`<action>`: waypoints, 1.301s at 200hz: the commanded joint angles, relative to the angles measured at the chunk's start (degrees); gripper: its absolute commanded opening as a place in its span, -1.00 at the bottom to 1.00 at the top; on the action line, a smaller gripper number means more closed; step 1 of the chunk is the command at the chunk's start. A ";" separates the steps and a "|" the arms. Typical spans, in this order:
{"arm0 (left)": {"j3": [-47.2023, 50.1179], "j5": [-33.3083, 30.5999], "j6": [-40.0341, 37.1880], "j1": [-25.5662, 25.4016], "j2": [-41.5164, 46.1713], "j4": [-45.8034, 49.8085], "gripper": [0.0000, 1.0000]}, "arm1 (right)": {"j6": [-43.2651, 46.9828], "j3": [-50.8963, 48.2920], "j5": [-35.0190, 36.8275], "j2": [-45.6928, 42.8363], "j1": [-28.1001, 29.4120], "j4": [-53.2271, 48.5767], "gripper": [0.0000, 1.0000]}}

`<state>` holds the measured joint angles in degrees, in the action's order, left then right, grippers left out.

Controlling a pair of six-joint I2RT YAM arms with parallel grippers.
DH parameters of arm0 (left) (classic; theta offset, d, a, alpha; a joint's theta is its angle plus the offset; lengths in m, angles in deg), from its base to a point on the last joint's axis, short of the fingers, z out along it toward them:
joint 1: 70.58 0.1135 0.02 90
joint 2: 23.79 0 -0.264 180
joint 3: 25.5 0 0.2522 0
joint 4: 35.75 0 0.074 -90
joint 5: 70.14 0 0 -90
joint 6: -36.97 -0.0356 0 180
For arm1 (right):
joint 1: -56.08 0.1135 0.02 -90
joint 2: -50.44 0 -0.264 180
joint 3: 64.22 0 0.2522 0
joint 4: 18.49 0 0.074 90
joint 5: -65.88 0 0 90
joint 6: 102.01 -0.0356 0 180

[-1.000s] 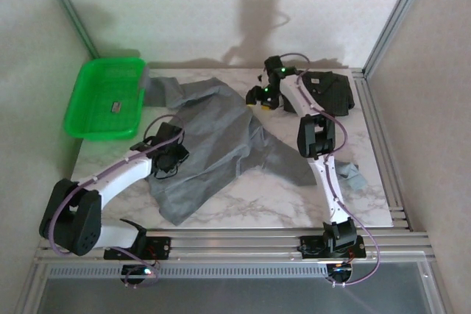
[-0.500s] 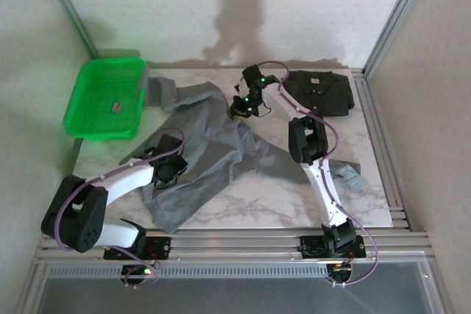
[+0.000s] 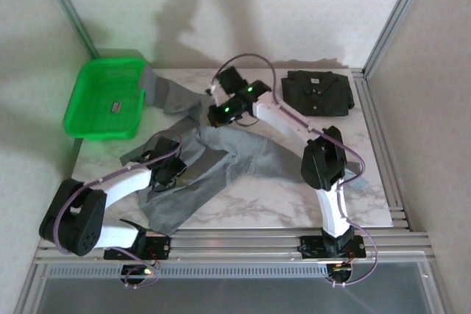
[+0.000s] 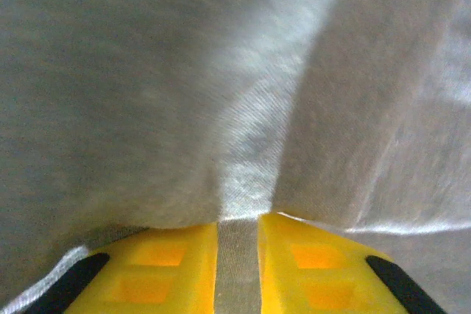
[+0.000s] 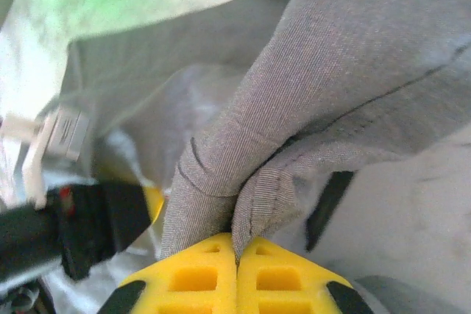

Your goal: Fold and stack the long sleeve shirts

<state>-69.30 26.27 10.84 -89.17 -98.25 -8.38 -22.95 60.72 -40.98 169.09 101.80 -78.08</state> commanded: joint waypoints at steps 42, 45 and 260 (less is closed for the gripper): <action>5.82 0.64 7.40 5.77 15.79 4.82 -0.44 | 1.62 -9.37 4.58 4.54 14.64 -2.93 -0.25; 5.93 1.04 7.40 5.77 15.59 4.57 -0.44 | 1.89 -9.58 4.21 4.40 14.82 -3.03 -0.18; 3.44 -8.35 0.48 11.65 22.60 25.89 0.04 | 6.66 -3.30 -10.12 11.81 -1.50 6.58 0.22</action>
<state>-66.09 20.65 13.16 -79.33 -75.45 14.92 -18.14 53.44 -50.77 179.25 100.00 -73.99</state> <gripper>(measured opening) 0.518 0.609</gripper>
